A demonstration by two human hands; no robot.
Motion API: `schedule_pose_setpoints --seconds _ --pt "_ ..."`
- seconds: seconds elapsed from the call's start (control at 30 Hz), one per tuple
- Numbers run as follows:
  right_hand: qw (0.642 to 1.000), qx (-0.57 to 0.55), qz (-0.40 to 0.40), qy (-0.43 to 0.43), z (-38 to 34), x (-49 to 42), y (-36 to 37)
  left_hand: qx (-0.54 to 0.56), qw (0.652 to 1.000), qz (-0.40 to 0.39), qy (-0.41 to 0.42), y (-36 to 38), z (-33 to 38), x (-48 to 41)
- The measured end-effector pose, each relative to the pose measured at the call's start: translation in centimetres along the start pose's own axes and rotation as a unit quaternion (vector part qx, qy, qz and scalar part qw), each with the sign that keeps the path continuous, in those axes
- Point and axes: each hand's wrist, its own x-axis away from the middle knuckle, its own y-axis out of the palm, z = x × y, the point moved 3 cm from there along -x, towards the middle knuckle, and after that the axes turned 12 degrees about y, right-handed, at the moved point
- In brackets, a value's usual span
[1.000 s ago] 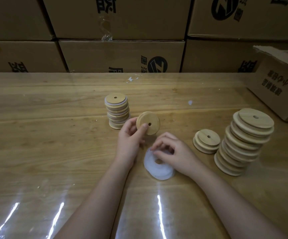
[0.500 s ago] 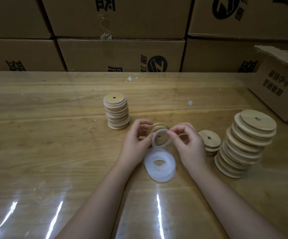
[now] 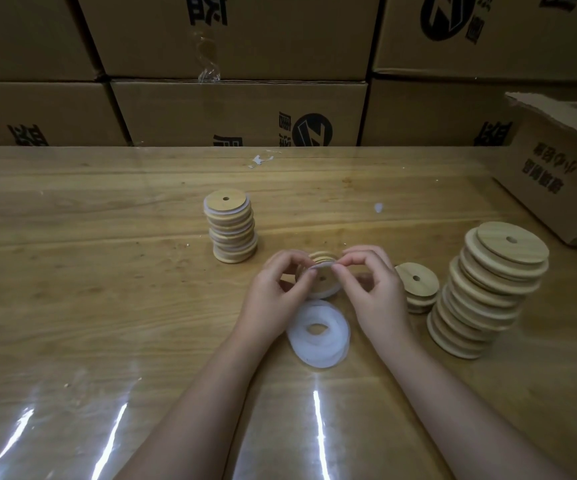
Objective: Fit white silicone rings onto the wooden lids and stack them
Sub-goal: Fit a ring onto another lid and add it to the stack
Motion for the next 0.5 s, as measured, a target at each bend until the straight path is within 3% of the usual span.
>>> schedule_pose_setpoints --seconds 0.5 --pt "1.000 0.003 0.019 0.021 -0.06 0.22 -0.10 -0.009 1.000 0.023 0.000 -0.32 0.10 -0.16"
